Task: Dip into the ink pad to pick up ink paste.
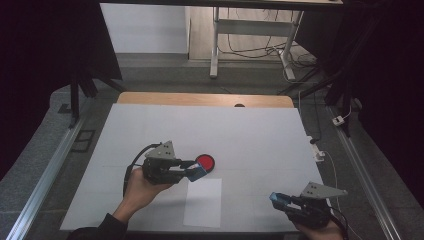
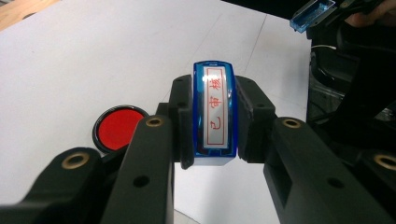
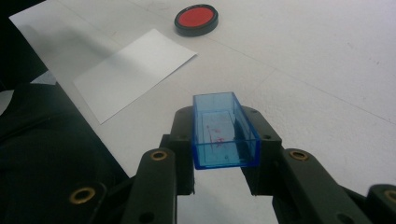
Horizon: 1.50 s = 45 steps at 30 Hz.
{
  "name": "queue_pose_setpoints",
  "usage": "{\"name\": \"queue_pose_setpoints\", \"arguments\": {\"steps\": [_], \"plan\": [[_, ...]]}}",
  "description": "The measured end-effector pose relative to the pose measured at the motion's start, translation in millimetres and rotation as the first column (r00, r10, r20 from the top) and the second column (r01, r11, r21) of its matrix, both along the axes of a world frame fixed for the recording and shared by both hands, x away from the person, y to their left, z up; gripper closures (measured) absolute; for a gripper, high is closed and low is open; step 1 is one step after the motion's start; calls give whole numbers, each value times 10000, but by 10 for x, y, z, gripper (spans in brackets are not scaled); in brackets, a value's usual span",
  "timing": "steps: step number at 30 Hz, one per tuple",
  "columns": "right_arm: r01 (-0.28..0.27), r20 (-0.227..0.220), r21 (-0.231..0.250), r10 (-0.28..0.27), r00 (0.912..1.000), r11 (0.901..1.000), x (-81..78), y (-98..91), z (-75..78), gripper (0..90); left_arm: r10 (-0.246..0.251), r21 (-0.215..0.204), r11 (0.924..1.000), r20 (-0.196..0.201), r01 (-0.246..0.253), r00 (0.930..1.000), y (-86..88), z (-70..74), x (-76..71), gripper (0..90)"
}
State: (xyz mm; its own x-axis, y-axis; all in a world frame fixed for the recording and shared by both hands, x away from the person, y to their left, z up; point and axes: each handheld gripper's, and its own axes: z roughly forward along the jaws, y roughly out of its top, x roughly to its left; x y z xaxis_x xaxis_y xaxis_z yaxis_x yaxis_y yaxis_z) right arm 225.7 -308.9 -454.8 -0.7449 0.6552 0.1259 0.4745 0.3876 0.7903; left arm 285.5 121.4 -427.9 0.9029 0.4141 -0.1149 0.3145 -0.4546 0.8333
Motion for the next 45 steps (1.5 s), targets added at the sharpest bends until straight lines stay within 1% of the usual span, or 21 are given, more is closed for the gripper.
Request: {"name": "queue_pose_setpoints", "arguments": {"steps": [4, 7, 11, 18, 19, 24, 34, 39, 45], "plan": [[-7, -12, 56, 7, 10000, 10000, 2, -2, -2, 687, 56, 58, 10000, 18, -56, 10000, -18, 9, 35, 710], [-20, -12, 59, 20, 10000, 10000, 2, -2, -1, 687, 110, 50, 9999, -79, -110, 9999, -27, 9, 82, 711], [-3, 3, 33, 3, 10000, 10000, 0, -3, 1, 688, 164, 152, 9998, -206, -161, 9997, -59, -5, 147, 710], [-33, -17, 73, 33, 10000, 10000, 3, -4, -1, 687, 419, 523, 9978, -363, -400, 9985, -155, -46, 275, 711], [-33, -19, 64, 33, 10000, 10000, 2, -3, -1, 687, 444, 624, 9972, -359, -421, 9984, -167, -50, 296, 711], [-25, -16, 20, 25, 10000, 10000, 1, -2, 0, 687, 677, 864, 9942, -374, -643, 9970, -219, -80, 391, 711], [-49, -34, -2, 49, 10000, 10000, 3, 0, 0, 687, 1042, 1014, 9901, -680, -970, 9922, -272, -181, 581, 710], [-49, -47, 4, 49, 10000, 10000, 2, -1, 0, 687, 1234, 1198, 9864, -852, -1128, 9887, -317, -251, 674, 710], [-63, -66, 7, 63, 10000, 10000, 3, -2, -1, 687, 1456, 1464, 9804, -892, -1317, 9853, -357, -328, 759, 710]]}}
